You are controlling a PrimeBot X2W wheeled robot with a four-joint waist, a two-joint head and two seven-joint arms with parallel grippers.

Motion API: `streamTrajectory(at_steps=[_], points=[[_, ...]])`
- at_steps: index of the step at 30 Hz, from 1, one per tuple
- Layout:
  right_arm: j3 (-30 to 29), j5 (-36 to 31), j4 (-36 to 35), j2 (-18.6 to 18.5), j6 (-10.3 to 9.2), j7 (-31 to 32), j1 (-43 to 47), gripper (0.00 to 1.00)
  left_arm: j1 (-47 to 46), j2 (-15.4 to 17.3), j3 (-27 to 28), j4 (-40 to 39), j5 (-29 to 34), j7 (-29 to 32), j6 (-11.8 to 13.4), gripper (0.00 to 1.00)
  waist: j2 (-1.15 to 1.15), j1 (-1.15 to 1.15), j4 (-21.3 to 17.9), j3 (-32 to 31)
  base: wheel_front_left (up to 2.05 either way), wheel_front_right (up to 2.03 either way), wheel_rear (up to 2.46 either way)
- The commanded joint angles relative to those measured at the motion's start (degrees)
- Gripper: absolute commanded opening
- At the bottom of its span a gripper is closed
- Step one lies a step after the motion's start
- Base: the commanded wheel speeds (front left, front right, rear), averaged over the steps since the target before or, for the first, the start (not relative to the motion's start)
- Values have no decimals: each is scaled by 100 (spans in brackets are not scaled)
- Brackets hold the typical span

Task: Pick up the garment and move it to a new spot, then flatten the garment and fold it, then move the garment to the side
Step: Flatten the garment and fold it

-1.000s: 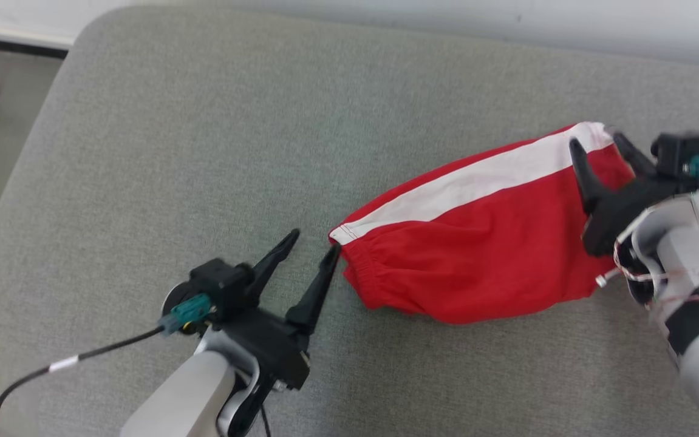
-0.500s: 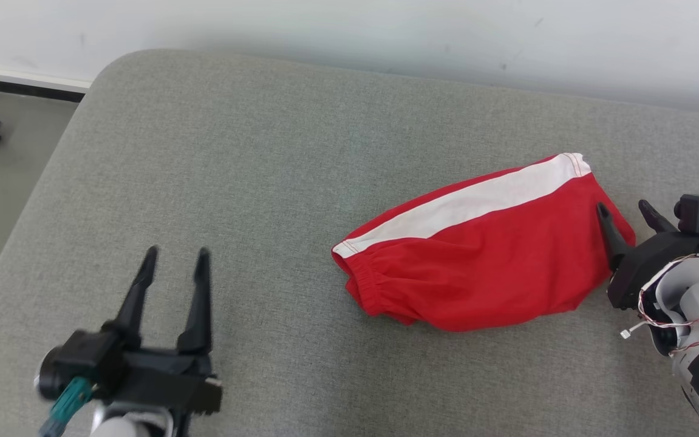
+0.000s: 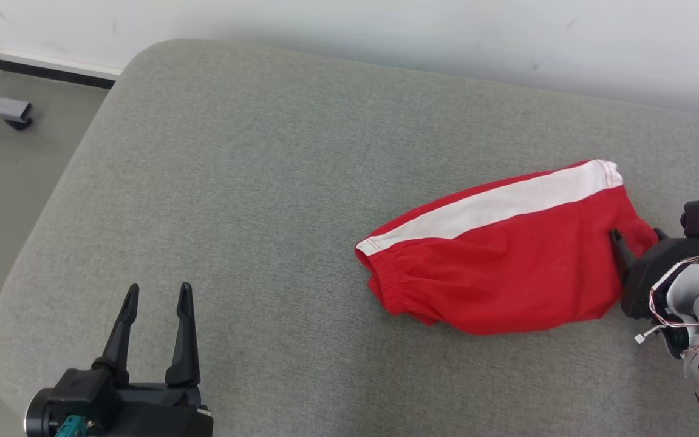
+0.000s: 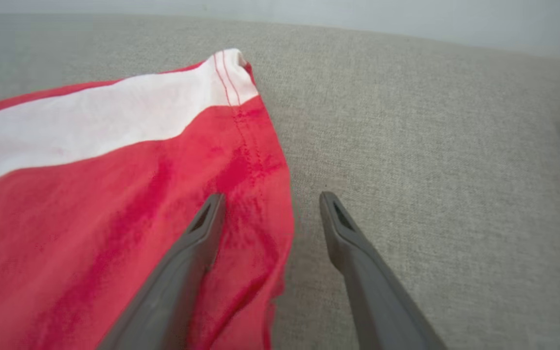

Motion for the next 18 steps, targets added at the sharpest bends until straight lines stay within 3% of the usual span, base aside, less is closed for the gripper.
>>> streamTrajectory(at_steps=[1, 4, 5, 6, 7, 18], points=[[41, 59, 55, 15, 1, 118, -9, 100, 20, -24, 5, 26, 49, -16, -24, 100, 0, 0, 70, 6, 0, 0, 0], [105, 166, 95, 73, 1, 445, 7, 100, 7, -67, -37, 56, 90, -16, -43, 100, 0, 0, 123, -4, 0, 0, 0], [121, 218, 101, 99, 1, 556, 33, 84, 3, -73, -43, 62, 91, -16, -46, 100, 0, 0, 134, -10, 0, 0, 0], [145, 268, 96, 136, 1, 672, 75, 36, -2, -79, -45, 70, 95, -16, -33, 100, 0, 0, 142, -18, 0, 0, 0], [164, 308, 72, 145, 1, 732, 108, 0, -3, -85, -45, 80, 96, -16, -32, 100, 0, 0, 146, -27, 0, 0, 0], [89, 886, -370, 131, 2, 477, 583, 0, 296, -76, -93, 132, 157, -16, -39, 100, 0, 0, -144, -493, 0, 0, 0]])
